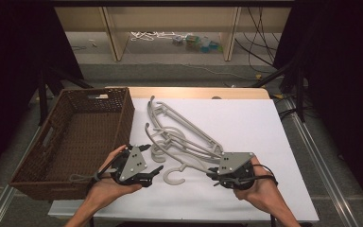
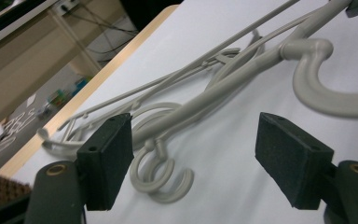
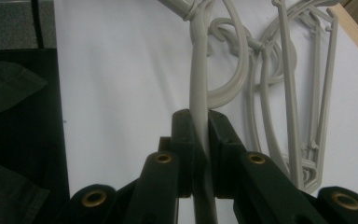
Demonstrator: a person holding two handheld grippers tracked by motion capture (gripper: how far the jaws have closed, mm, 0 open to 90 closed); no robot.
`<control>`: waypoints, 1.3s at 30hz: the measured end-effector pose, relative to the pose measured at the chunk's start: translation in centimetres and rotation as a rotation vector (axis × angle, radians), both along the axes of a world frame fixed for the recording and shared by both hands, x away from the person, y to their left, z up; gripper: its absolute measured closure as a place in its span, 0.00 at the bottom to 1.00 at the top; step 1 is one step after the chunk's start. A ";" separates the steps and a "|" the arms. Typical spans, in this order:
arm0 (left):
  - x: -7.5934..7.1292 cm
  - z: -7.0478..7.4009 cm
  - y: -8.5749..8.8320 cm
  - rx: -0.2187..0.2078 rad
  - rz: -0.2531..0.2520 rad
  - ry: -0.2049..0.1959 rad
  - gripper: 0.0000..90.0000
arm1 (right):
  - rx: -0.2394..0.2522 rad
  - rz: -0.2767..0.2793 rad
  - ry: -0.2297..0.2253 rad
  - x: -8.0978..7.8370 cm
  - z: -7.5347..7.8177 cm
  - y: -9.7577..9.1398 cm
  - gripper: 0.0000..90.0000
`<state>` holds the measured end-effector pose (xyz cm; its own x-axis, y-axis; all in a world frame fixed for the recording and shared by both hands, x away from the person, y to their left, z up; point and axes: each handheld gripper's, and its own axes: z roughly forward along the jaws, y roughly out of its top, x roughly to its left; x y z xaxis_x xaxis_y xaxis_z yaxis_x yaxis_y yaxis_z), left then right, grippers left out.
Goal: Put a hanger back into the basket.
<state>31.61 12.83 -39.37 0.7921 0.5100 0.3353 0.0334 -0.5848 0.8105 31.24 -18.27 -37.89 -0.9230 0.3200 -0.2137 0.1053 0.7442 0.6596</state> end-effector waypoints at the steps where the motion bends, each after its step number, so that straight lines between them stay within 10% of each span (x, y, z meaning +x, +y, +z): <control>1: 0.1 0.0 -0.1 0.022 -0.016 -0.006 0.32 | -0.001 0.004 -0.001 -0.1 0.1 0.0 0.92; 16: 0.6 -0.4 -2.3 0.155 -0.141 -0.025 0.34 | -0.028 0.092 0.015 -0.8 0.6 0.7 0.92; 29: 0.5 -0.7 -3.0 0.167 -0.225 0.017 0.60 | -0.014 0.142 0.038 -0.9 0.9 0.9 0.92; 39: 0.2 0.2 -3.8 0.263 -0.273 0.010 0.76 | 0.000 0.185 0.037 -0.5 1.3 0.4 0.92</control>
